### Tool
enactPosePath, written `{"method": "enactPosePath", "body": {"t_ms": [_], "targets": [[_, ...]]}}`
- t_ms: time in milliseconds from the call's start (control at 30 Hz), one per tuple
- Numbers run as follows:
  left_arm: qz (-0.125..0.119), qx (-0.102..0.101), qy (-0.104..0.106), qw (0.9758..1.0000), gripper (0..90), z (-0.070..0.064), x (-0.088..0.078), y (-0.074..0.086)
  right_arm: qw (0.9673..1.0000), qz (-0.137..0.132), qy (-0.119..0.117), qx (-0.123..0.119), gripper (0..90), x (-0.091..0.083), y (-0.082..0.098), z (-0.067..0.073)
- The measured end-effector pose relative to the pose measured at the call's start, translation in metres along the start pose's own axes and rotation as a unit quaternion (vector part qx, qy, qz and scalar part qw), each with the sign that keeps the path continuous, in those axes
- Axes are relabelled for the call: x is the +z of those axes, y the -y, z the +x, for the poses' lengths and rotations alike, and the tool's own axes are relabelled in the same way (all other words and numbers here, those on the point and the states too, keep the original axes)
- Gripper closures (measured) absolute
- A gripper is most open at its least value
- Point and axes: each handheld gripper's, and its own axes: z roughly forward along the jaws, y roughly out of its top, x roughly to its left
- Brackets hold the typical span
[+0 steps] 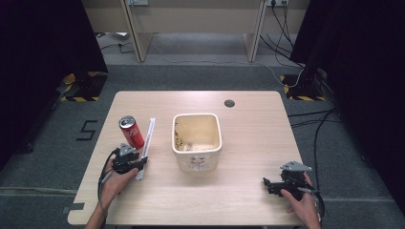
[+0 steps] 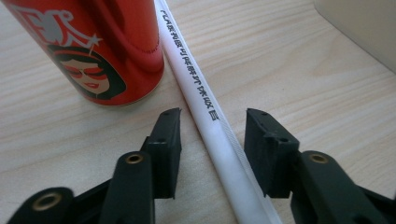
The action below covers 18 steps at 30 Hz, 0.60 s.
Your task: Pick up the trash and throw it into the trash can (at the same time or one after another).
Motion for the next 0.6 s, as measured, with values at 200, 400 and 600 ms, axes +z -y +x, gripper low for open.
{"method": "enactPosePath", "body": {"t_ms": [200,400,600], "targets": [[-0.002,0.018,0.004,0.9998,70.7,-0.0056,-0.0011,0.0008,1.0000,0.000,0.000,-0.001,0.5,-0.0001,0.0001,0.0001],[-0.005,0.022,0.016,0.9996,78.7,-0.0072,-0.0016,0.0019,1.0000,0.000,-0.001,0.000,0.5,-0.0001,0.0001,0.0002],[-0.004,0.021,0.025,0.9995,79.9,-0.0065,-0.0024,0.0018,1.0000,0.000,-0.001,0.000,0.5,-0.0001,0.0001,0.0002]]}}
